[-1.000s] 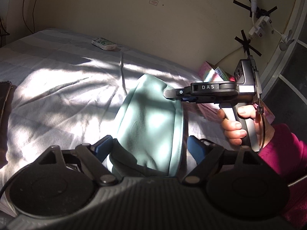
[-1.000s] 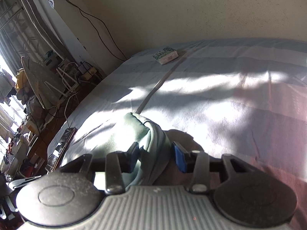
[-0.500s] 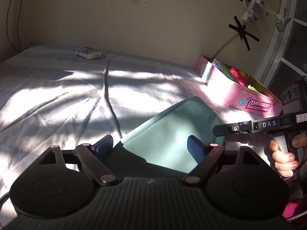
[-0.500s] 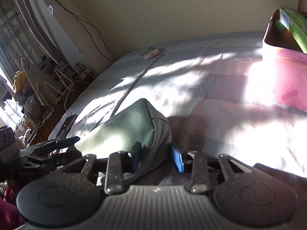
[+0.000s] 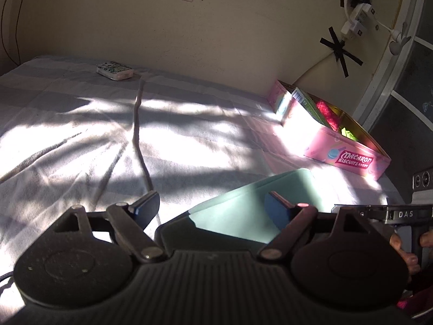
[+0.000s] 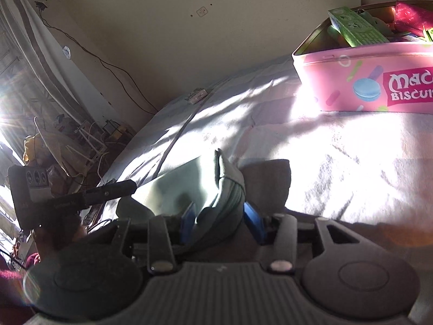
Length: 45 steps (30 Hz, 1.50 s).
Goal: Organize objects
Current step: 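Carry the teal pouch over the pink tin and lower it inside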
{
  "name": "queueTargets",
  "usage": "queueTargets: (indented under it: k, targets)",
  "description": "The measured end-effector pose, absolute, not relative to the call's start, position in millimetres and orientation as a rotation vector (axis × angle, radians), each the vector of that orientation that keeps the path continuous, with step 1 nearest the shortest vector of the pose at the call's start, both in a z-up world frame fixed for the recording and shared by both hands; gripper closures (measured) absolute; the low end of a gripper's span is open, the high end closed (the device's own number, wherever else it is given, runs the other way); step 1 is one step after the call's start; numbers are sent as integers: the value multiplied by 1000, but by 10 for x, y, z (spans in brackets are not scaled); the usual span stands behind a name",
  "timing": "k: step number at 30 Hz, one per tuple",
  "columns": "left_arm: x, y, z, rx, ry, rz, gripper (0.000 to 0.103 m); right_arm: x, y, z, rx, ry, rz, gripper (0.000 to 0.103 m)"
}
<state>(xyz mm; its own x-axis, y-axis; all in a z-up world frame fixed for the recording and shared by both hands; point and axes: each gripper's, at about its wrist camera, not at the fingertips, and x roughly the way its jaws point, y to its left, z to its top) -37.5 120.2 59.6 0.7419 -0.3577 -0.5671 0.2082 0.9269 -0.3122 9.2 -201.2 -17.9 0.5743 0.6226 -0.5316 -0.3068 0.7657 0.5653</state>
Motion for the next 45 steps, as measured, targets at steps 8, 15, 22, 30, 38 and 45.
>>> queueTargets:
  k: [8,15,22,30,38,45]
  targets:
    - [-564,1408,579,-323,717,-309,17,161,-1983,-270,443,798,590,53]
    - [-457,1208,466,-291,758,-356,18,152,-2007,-276,421,786,586,50]
    - [-334,1236,545,-285,748,-307,47,242,-1886,-223,320,764,597,64]
    - [105,477,1251,-133,543,-482,52,188,-2569,290,356,501,451,68]
    - [969,-924,1556,-14,449,-670,51,334,-3729,643,380,345,135,68]
    - [1588,-1748,1180,47,566,-642,49,830,-4230,421,362,376,-145,46]
